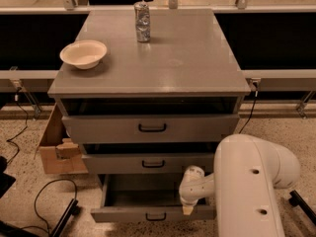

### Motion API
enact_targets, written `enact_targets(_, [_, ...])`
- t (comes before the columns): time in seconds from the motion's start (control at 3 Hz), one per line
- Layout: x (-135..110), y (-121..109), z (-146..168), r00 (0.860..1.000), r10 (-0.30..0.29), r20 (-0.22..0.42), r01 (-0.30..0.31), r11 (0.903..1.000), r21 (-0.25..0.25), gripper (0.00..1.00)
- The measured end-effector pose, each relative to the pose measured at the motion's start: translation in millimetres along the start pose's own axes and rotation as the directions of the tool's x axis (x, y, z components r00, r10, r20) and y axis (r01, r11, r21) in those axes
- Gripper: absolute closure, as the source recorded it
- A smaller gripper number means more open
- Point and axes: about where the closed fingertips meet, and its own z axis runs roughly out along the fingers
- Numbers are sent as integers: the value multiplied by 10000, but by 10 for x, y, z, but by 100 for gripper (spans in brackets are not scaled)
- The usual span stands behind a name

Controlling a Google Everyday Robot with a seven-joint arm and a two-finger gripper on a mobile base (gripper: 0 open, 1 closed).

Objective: Open bottom drawer

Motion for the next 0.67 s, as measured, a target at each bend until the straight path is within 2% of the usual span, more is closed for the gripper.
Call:
enact_targets(0.33, [10,20,-3,10000,25,-7,-25,10000,5,100])
enact_targets(0.67, [94,152,-17,9993,359,-37,-359,9993,65,100])
